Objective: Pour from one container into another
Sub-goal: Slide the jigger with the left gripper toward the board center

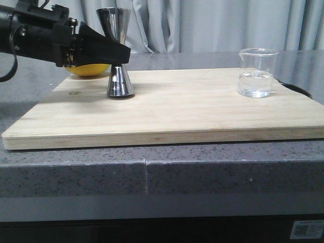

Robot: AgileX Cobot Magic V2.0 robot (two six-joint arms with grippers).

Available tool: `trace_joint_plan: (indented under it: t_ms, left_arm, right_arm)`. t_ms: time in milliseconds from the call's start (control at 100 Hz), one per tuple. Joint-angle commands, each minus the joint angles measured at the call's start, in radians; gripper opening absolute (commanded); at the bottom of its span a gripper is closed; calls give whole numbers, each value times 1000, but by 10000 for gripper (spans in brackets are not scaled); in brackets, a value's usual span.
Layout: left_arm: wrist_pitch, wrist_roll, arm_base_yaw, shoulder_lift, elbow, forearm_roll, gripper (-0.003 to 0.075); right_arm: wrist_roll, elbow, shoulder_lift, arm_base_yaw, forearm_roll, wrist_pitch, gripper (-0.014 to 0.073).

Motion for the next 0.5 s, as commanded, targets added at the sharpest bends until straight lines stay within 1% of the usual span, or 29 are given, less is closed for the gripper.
trace_joint_plan:
  t_ms: [0, 200, 410, 490]
  left_arm:
    - [-83, 17, -12, -45, -28, -31, 154]
    - [-85, 17, -51, -53, -43, 28, 154]
    - [-85, 13, -91, -55, -98, 30, 144]
    - [-89, -15, -94, -55, -120, 30, 134]
  right_arm:
    - [-7, -38, -2, 2, -13, -79, 478]
    - [-7, -38, -2, 2, -13, -88, 478]
    - [-7, -38, -2, 2, -17, -92, 478]
    - [-7, -38, 1, 2, -19, -90, 478]
